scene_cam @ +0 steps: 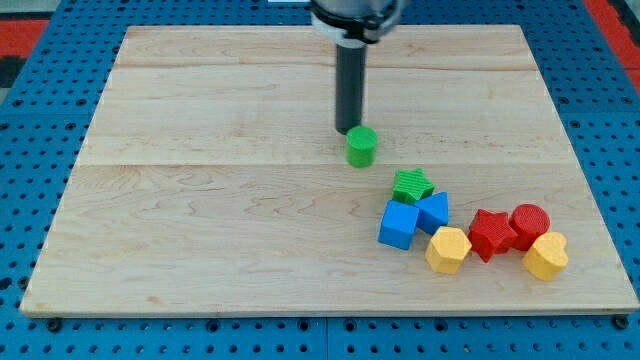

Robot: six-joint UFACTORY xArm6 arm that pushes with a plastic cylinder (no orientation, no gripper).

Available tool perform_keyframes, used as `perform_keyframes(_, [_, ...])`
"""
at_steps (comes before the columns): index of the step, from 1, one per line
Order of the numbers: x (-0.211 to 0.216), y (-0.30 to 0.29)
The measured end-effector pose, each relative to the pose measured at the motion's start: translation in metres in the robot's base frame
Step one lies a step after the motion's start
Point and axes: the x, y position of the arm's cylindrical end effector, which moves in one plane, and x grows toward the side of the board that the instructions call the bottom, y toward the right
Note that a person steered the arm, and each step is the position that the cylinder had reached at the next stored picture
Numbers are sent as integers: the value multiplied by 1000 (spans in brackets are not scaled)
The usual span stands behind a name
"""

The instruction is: Move your arm towards the center of the board

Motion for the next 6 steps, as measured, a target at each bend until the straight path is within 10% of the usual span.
perform_keyframes(2, [57, 28])
perform_keyframes(6, [32, -43])
